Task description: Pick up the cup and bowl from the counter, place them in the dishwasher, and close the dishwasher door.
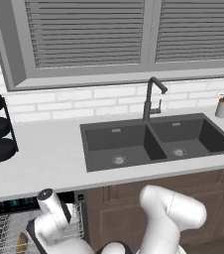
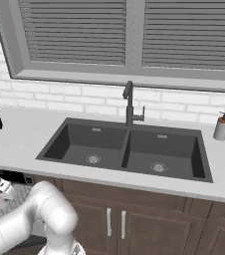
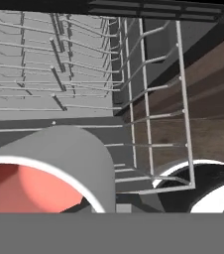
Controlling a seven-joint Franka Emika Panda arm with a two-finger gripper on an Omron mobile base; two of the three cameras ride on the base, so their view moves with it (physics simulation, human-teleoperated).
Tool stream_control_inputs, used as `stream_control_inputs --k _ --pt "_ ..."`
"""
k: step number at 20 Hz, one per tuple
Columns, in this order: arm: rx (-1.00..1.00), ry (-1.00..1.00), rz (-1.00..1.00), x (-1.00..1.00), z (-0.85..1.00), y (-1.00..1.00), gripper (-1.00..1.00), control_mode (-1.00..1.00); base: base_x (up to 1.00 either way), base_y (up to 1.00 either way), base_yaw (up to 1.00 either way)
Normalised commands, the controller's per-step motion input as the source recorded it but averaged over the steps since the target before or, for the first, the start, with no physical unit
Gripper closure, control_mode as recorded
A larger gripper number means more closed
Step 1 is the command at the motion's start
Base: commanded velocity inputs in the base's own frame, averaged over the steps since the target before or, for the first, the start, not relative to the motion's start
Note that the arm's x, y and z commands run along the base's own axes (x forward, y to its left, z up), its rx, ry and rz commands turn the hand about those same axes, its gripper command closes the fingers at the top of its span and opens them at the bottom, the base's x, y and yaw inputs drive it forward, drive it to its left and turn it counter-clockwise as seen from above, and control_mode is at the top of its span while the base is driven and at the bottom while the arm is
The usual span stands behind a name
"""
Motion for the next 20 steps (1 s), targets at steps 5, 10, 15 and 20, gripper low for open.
stream_control_inputs --k 5,10,15,20 --pt "0.0 -0.11 0.02 0.2 -0.15 0.13 1.0 -1.0 0.0 0.0 0.0" --pt "0.0 -0.06 0.0 -0.03 0.0 0.15 1.0 -1.0 0.0 0.0 0.0" --pt "0.0 -0.06 0.0 -0.03 0.13 0.05 1.0 -1.0 0.0 0.0 0.0" --pt "0.0 -0.09 0.0 0.3 0.03 0.14 1.0 -1.0 0.0 0.0 0.0"
